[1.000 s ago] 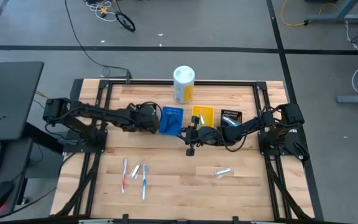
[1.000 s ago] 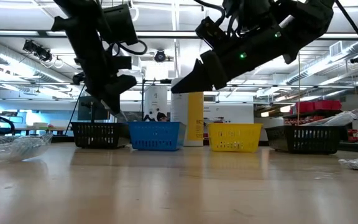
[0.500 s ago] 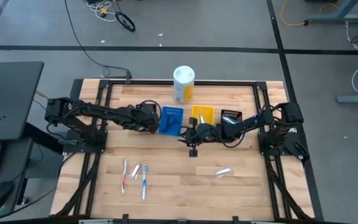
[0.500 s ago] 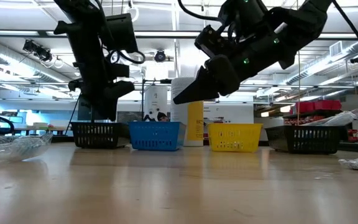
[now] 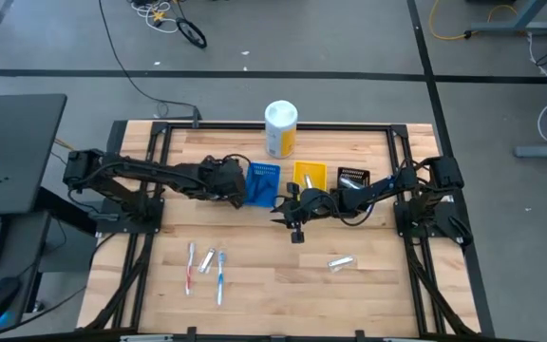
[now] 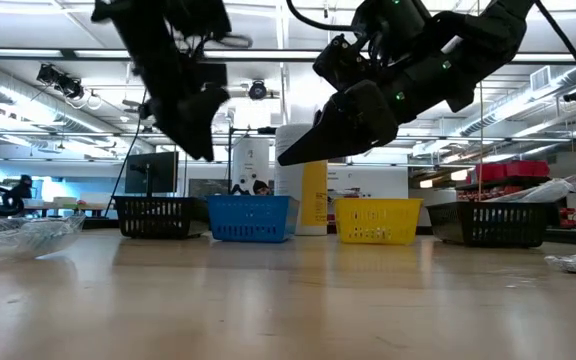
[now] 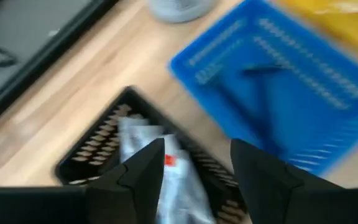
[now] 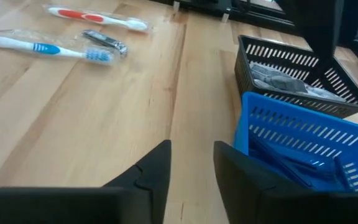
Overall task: Pick & Place Travel size toiletries
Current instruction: Put the nail cutter into the yellow bin
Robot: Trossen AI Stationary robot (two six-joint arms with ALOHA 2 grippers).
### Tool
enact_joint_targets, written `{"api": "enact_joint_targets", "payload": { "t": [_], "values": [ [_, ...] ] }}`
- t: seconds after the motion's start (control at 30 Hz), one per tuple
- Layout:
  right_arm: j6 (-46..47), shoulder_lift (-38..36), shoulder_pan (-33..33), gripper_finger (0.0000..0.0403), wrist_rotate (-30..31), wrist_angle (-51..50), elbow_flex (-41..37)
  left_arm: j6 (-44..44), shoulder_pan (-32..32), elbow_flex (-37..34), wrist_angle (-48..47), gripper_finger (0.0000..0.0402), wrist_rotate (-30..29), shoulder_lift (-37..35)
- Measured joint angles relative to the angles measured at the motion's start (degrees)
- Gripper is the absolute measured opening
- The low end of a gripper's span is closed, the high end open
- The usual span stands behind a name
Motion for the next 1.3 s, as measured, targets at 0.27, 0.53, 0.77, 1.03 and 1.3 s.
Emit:
{"api": "enact_joint_targets", "payload": {
  "t": [0.27, 0.53, 0.77, 1.03, 1.3],
  "values": [
    [0.63, 0.00, 0.00, 0.0188, 0.02, 0.04, 0.00, -2.61, -7.30, 2.99, -0.40, 0.0190, 7.92, -0.03],
    [0.81, 0.02, -0.07, 0.0192, 1.93, 0.44, 0.00, -17.68, -15.71, 2.94, -3.86, 0.0190, 10.02, -0.03],
    [0.61, 0.02, 0.11, 0.0193, -5.75, 0.42, 0.00, -24.31, -22.26, 2.92, -3.96, 0.0190, 6.92, -0.03],
    [0.21, 0.02, 4.41, 0.0193, -6.96, -7.39, 0.00, -28.18, -25.63, 2.92, -3.98, 0.0190, 4.48, -0.03],
    [5.21, 0.02, 8.70, 0.0193, -6.54, -22.37, 0.00, -32.77, -26.70, 0.88, -4.00, 0.0190, 6.29, -0.01]
  ]
}}
